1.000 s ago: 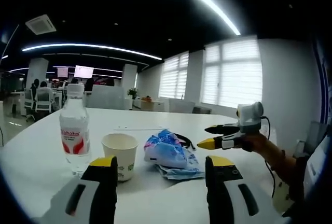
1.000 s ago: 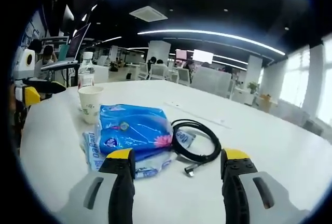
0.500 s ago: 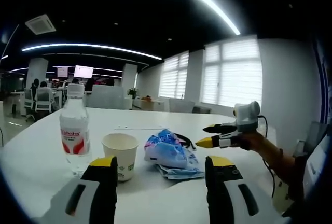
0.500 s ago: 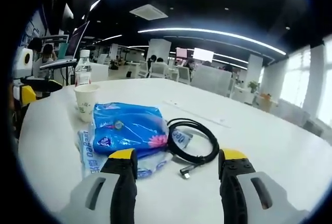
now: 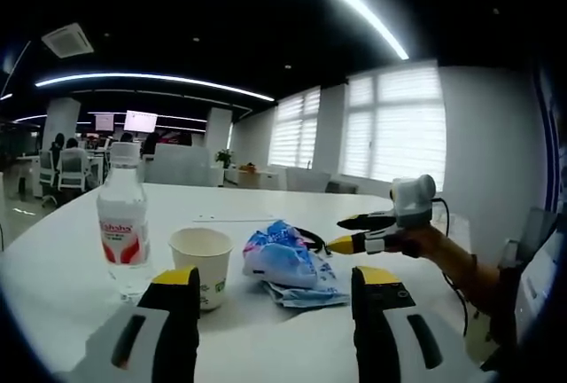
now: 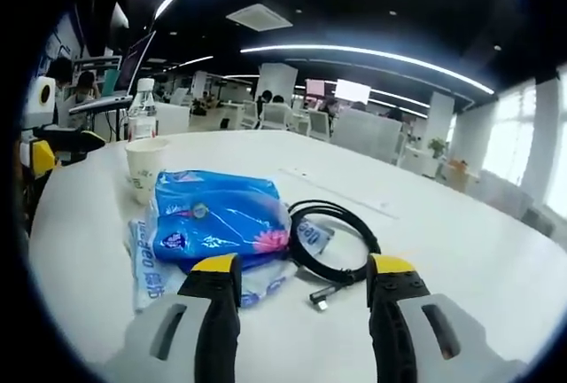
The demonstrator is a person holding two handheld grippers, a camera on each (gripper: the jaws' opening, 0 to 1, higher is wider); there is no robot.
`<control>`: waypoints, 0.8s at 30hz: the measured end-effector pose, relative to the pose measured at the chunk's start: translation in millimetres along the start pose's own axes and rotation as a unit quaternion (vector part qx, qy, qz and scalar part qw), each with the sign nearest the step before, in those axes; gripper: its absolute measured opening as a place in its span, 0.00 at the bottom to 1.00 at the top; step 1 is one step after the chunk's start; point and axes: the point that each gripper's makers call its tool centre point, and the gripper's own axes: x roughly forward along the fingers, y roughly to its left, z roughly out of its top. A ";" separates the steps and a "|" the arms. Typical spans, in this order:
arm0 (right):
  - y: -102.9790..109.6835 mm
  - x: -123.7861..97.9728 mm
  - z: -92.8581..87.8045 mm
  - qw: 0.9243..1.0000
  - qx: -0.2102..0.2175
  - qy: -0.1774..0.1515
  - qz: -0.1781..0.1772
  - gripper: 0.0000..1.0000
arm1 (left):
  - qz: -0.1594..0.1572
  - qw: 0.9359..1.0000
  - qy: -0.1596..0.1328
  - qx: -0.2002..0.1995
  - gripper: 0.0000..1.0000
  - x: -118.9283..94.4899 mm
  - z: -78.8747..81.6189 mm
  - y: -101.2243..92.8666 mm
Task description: Arrange the tabletop items into an orderly group along one side of the table until the central work area is clear of visible clutter.
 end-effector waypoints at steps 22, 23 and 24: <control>-2.1 15.9 2.8 0.999 -0.029 0.017 0.003 0.50 | 0.004 1.000 0.000 0.000 0.69 -5.0 0.1 1.7; -2.2 16.6 2.7 0.999 -0.030 0.018 0.003 0.50 | 0.005 1.000 -0.001 -0.001 0.69 -5.3 0.5 1.9; -2.9 18.0 2.0 0.999 -0.030 0.020 0.002 0.50 | 0.005 1.000 -0.002 -0.002 0.69 -5.6 0.9 2.1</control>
